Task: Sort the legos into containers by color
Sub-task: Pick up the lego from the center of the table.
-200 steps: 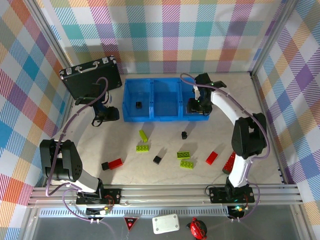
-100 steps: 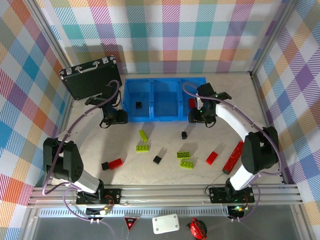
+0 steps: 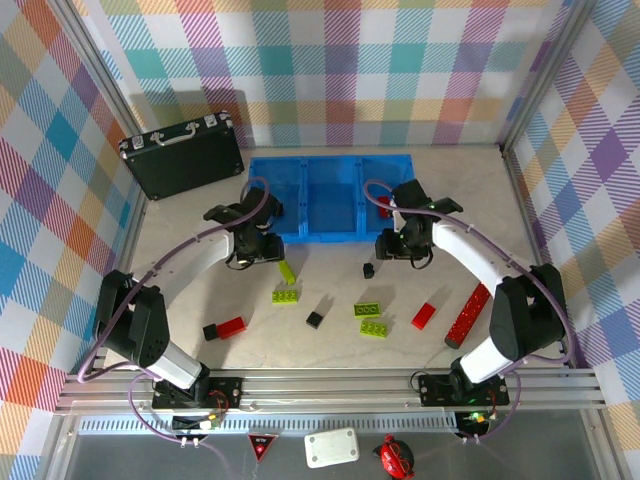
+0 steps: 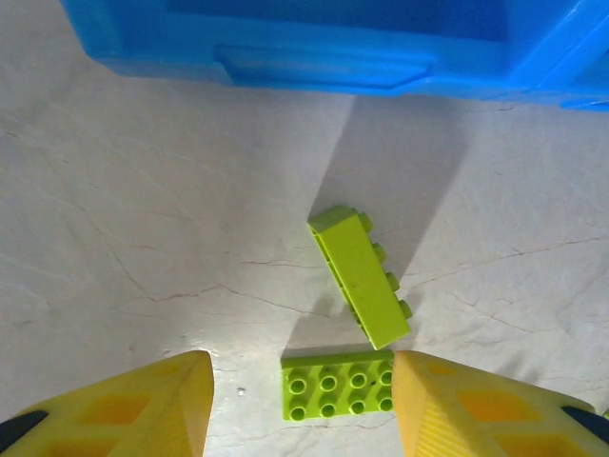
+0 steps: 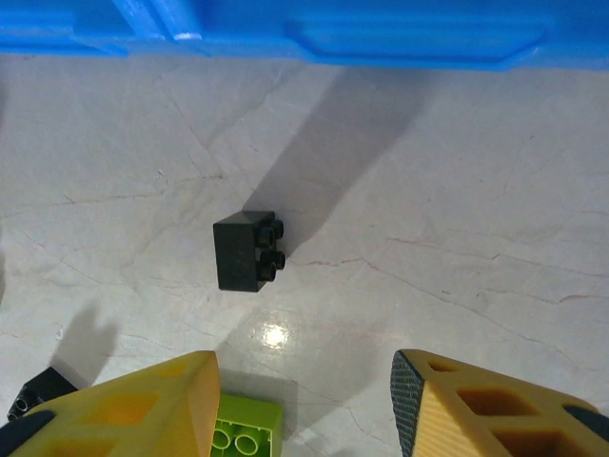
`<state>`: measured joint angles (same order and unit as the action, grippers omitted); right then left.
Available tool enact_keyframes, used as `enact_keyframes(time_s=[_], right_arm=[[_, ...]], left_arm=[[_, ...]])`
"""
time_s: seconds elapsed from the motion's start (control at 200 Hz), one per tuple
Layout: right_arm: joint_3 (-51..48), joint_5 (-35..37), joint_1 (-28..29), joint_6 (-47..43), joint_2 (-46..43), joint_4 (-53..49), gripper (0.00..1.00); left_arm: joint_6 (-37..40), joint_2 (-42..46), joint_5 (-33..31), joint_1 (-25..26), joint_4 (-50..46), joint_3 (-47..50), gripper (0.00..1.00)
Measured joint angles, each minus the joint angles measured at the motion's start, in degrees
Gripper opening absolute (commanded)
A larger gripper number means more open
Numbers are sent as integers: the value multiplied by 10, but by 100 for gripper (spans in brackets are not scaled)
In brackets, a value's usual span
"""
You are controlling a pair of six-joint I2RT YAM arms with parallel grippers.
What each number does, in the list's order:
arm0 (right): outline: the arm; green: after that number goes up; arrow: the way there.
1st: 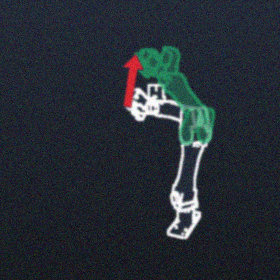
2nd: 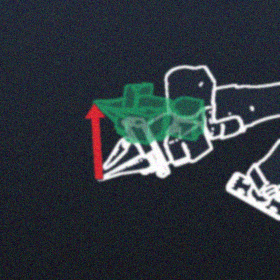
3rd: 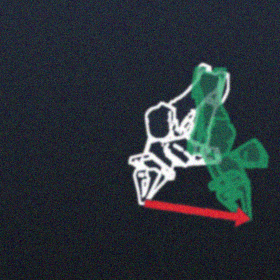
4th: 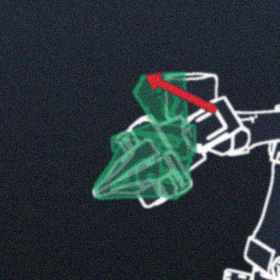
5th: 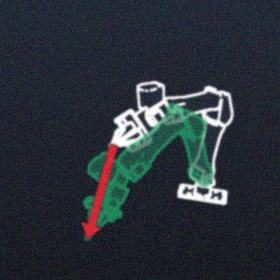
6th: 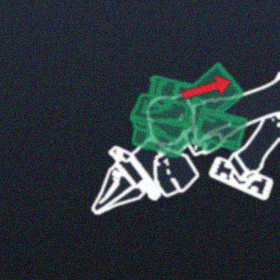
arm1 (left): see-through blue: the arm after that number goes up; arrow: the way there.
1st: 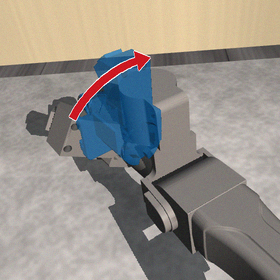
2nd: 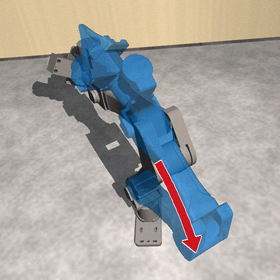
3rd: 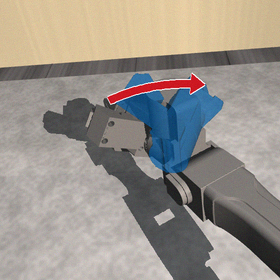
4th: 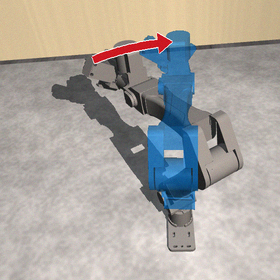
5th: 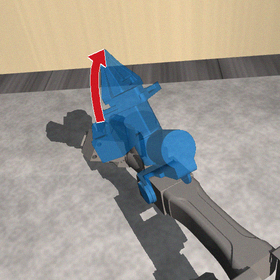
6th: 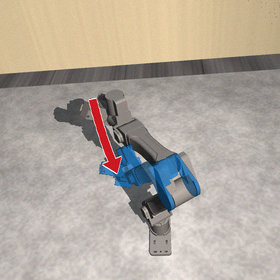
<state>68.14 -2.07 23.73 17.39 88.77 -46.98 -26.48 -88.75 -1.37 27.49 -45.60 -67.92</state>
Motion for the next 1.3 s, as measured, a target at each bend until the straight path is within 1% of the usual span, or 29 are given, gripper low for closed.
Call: enact_keyframes(time_s=[0.185, 0.39, 0.55, 0.765, 0.83, 1.035, 1.3], right_arm=[[-11, -2, 3, 0, -7, 4, 52], [-19, -2, 3, 0, -19, 6, 52], [-19, -1, 3, 0, -24, 6, 52], [-19, -1, 3, 0, -25, 6, 52], [-19, -1, 3, 0, -27, 5, 52], [-19, -1, 3, 0, -31, 2, 52], [-19, -1, 3, 0, -31, -3, 52]], left_arm=[[-57, -37, 5, 25, 43, 25, 51], [-85, -93, 11, 50, 75, 26, 48], [-89, -120, 13, 51, 87, 26, 42], [-89, -136, 13, 51, 94, 25, 31], [-89, -138, 13, 51, 98, 25, 29], [-88, -137, 13, 51, 98, 25, 26], [-85, -131, 13, 51, 89, 14, 26]])
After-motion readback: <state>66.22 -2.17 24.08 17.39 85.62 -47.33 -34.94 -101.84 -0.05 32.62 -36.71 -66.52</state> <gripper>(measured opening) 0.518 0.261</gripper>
